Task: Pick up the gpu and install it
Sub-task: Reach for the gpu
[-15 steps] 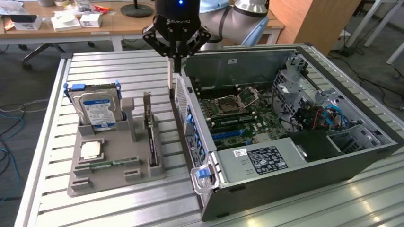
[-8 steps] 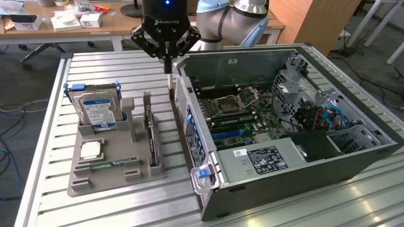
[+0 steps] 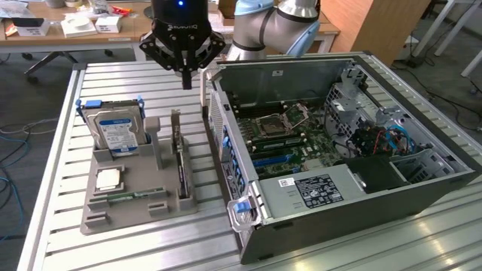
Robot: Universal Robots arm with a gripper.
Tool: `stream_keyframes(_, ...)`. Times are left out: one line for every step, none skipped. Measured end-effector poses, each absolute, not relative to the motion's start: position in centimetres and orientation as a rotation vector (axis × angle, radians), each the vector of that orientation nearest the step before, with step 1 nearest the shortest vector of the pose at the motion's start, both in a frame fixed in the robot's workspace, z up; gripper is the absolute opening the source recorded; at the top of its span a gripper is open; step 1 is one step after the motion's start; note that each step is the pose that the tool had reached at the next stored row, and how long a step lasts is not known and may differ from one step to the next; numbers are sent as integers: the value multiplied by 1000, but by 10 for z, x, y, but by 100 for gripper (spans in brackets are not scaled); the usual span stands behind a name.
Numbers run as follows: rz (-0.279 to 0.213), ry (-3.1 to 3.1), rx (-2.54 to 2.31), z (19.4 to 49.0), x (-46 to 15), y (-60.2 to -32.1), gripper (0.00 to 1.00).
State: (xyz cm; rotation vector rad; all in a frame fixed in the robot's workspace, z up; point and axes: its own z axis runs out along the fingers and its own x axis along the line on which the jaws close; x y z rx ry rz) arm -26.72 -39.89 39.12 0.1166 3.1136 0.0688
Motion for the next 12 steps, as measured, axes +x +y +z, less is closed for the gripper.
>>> stream_keyframes(69, 3114, 116, 391, -269, -399, 10)
stream_keyframes(68, 3114, 116, 391, -271, -399, 10)
stream_keyframes(68, 3114, 116, 391, -273, -399, 10)
stream_keyframes(68, 3114, 117, 391, -275, -399, 10)
stream_keyframes(68, 3114, 117, 390, -277, -399, 10)
stream_keyframes(68, 3114, 117, 390, -279, -399, 10)
stream_keyframes(67, 3114, 117, 390, -281, -399, 10)
stream_keyframes(67, 3114, 117, 390, -283, -399, 10)
stream_keyframes(67, 3114, 117, 390, -285, -399, 10)
stream_keyframes(66, 3114, 117, 390, -286, -399, 10)
stream_keyframes(66, 3114, 117, 389, -288, -399, 10)
stream_keyframes(66, 3114, 116, 389, -289, -399, 10)
